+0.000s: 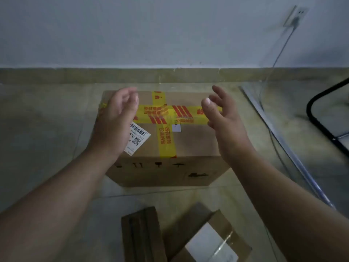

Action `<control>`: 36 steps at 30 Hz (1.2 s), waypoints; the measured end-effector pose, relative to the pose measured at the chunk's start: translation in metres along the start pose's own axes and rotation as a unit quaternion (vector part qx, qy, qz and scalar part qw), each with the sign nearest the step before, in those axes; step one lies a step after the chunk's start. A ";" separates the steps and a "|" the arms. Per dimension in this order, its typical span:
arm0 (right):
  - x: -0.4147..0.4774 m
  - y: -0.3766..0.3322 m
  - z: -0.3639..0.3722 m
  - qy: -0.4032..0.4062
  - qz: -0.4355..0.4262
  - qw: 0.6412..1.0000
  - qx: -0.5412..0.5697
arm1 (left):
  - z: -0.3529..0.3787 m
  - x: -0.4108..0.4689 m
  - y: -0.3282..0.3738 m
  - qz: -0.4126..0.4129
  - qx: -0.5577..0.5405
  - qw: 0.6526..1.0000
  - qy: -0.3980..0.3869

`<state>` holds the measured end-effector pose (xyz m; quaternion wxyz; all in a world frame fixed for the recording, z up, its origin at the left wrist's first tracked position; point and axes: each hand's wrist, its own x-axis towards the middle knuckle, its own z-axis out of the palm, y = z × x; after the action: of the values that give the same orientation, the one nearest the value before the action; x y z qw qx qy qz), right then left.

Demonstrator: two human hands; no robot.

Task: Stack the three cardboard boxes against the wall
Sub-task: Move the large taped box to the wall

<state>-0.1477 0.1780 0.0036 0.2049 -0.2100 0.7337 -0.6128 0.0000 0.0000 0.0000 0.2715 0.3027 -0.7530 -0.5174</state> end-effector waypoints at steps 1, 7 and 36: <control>0.003 0.002 0.001 0.011 -0.019 1.000 -0.020 | -0.001 0.003 -0.006 0.008 0.012 1.000 0.009; 0.011 0.030 -0.014 0.055 -0.085 0.944 -0.313 | -0.030 0.016 -0.049 -0.009 0.181 0.979 0.092; 0.223 0.044 -0.016 -0.185 -0.182 0.834 -0.488 | -0.023 0.165 -0.057 -0.098 0.355 0.923 -0.114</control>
<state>-0.3435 0.0736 -0.0467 0.0926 -0.5214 0.8346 -0.1516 -0.0841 -0.1514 -0.0307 0.0066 0.3910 -0.8796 -0.2710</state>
